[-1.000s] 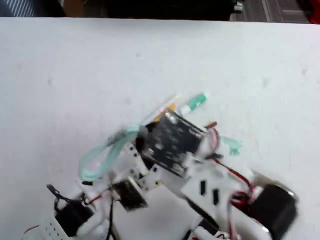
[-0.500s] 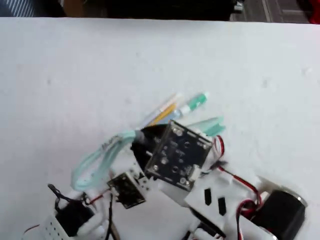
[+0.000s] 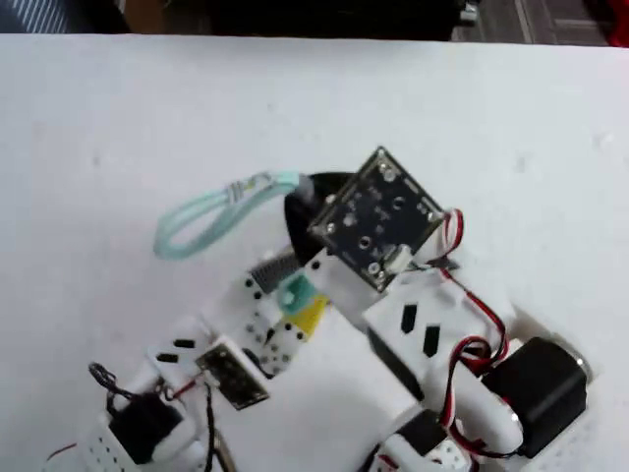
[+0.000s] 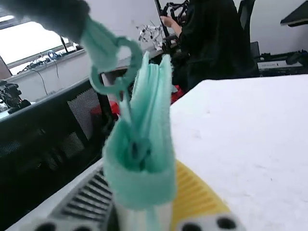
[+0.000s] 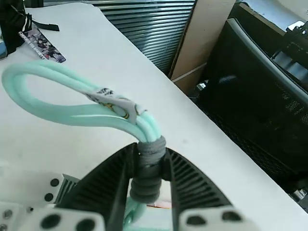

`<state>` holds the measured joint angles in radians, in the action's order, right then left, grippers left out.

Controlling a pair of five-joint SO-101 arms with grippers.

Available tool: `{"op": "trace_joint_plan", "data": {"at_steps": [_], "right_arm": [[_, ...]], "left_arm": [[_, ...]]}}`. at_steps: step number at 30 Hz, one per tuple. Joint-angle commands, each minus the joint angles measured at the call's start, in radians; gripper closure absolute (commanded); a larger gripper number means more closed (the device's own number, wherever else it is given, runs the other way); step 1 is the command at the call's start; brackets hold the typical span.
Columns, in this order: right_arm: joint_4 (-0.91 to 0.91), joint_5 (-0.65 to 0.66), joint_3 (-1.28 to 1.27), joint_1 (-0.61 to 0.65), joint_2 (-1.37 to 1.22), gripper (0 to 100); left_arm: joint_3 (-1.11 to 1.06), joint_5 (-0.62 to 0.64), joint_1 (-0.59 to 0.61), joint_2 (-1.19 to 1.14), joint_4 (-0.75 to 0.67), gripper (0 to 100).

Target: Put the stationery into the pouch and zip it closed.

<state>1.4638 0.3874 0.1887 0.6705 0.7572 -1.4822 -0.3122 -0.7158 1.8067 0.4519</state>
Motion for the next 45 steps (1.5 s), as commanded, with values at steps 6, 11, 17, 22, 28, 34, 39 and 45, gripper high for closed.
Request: {"op": "trace_joint_plan", "data": {"at_steps": [6, 11, 17, 22, 28, 34, 39, 45], "right_arm": [[0.084, 0.000, 0.029, -0.016, 0.085, 98.1], [0.153, 0.000, 0.028, -0.018, 0.151, 98.1], [0.139, 0.000, -0.100, -0.018, 0.168, 98.1], [0.030, 0.000, -0.239, -0.047, 0.171, 98.1], [-0.096, 0.000, -0.341, -0.110, 0.171, 98.1], [-0.186, 0.002, -0.365, -0.151, 0.170, 98.2], [-0.223, 0.005, -0.368, -0.246, 0.160, 98.2], [-0.282, 0.008, -0.442, -0.358, 0.168, 98.2]], "left_arm": [[0.342, 0.189, -0.005, 0.025, 0.256, 98], [0.428, 0.198, -0.064, 0.025, 0.460, 98], [0.272, 0.196, -0.074, 0.025, 0.423, 98], [0.222, 0.198, -0.073, 0.025, 0.416, 98], [0.135, 0.195, -0.068, 0.025, 0.428, 98], [0.120, 0.195, -0.068, 0.025, 0.431, 98], [0.118, 0.195, -0.068, 0.025, 0.434, 98], [0.117, 0.195, -0.067, 0.025, 0.434, 98]]}}
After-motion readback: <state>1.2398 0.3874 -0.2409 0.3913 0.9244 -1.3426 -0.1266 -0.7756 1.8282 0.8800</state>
